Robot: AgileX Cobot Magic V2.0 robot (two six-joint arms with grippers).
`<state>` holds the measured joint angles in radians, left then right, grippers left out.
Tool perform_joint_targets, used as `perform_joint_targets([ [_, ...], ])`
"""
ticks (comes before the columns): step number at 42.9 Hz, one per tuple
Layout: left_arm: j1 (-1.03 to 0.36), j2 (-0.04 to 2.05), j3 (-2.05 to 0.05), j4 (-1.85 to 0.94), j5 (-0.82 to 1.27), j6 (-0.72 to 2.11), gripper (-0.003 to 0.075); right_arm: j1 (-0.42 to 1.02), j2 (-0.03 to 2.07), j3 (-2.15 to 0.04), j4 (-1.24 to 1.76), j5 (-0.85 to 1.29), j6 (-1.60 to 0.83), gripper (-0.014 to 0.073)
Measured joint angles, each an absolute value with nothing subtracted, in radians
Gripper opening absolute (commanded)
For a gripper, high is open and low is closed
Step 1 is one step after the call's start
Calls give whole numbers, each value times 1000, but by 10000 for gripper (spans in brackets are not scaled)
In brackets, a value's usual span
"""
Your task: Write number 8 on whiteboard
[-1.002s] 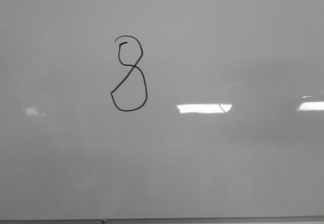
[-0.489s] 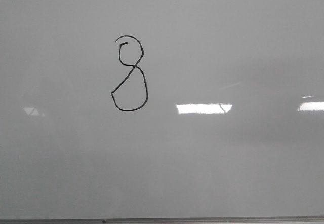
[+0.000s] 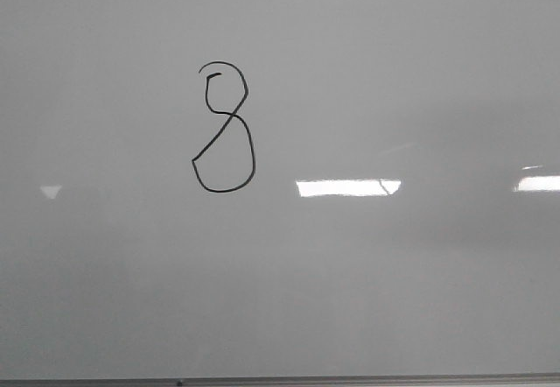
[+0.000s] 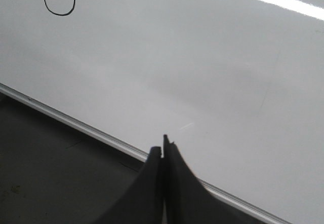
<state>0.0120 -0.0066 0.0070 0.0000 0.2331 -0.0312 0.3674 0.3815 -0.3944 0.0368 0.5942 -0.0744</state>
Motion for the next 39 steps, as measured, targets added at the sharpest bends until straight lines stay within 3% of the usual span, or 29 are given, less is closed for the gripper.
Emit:
perform_joint_targets([
  [39,39,-7,7,0,156,-31,-21,367,382,-394,37,594,-74,-71],
])
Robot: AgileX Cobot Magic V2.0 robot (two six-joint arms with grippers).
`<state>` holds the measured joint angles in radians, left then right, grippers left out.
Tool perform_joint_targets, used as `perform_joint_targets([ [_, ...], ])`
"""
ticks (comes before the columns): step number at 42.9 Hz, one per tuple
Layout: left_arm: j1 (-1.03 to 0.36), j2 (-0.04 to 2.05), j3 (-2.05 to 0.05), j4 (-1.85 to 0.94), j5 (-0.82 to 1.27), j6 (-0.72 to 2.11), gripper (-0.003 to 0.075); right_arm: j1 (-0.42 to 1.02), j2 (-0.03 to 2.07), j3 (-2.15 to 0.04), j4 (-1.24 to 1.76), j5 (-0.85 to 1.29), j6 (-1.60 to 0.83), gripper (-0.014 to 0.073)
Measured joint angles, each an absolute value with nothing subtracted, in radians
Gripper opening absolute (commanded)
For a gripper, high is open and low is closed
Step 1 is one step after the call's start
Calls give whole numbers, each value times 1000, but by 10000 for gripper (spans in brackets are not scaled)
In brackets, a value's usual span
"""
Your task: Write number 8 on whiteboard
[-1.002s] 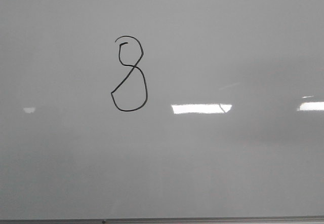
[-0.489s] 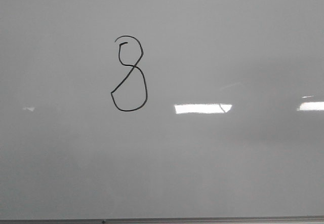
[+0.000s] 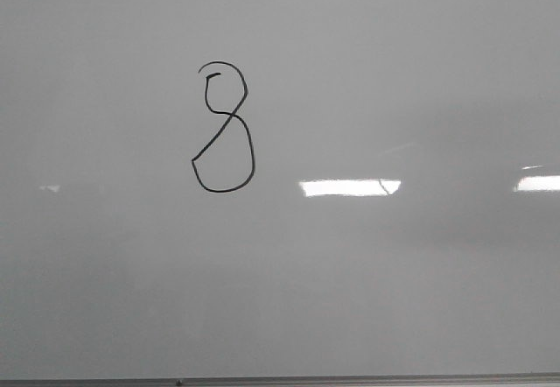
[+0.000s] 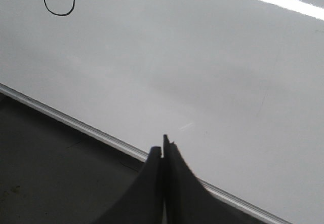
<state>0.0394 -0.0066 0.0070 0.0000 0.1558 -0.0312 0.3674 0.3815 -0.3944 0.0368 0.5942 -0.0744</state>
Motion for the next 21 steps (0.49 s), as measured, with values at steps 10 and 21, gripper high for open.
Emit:
perform_joint_targets([
  [10,39,-7,7,0,156,-31,-21,366,378,-392,37,590,-74,-71],
  [21,41,-7,7,0,156,-31,-21,204,217,-220,41,345,-74,-71],
])
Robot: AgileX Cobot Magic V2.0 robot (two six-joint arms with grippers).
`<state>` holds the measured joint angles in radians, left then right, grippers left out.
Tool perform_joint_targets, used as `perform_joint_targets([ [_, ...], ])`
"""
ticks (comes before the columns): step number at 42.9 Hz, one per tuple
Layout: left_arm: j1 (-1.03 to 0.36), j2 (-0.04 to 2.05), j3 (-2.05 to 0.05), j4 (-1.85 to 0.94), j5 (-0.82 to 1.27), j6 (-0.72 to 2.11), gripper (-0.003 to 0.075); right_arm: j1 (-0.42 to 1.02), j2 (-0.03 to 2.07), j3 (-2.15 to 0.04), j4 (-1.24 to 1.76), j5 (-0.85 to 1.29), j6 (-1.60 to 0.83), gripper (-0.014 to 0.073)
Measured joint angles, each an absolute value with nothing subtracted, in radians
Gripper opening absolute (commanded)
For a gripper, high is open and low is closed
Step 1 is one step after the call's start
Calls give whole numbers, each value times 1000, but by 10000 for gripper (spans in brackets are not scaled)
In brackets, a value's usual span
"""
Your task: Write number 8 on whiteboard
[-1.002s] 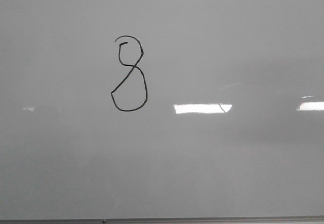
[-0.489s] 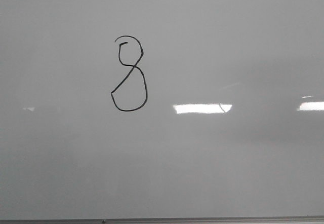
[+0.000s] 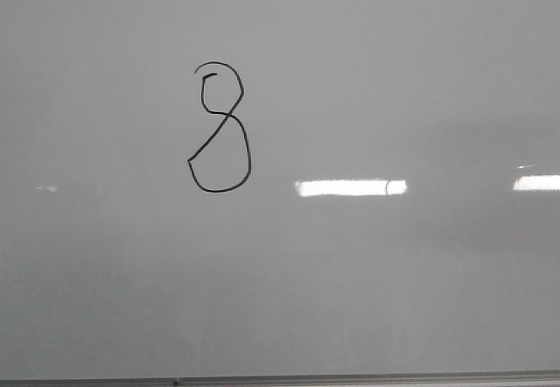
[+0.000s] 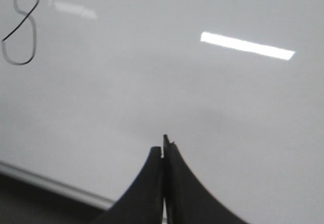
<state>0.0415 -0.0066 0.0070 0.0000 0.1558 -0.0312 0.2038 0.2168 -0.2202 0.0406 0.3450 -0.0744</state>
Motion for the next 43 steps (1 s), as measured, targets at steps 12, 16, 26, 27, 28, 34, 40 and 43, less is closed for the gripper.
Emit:
perform_joint_targets([
  [12,41,-7,7,0,156,-31,-21,38,1,-1,83,269,-74,-71],
  [16,41,-7,7,0,156,-31,-21,22,-9,24,90,268,-74,-71],
  [26,41,-7,7,0,156,-31,-21,20,-11,26,97,263,-74,-71],
  [27,41,-7,7,0,156,-31,-21,20,-11,26,97,263,-74,-71],
  [28,41,-7,7,0,156,-31,-21,20,-11,26,97,263,-74,-71],
  [34,41,-7,7,0,156,-31,-21,20,-11,26,97,263,-74,-71],
  [40,41,-7,7,0,156,-31,-21,20,-11,26,97,262,-74,-71],
  [43,41,-7,7,0,156,-31,-21,20,-11,26,97,262,-74,-71],
])
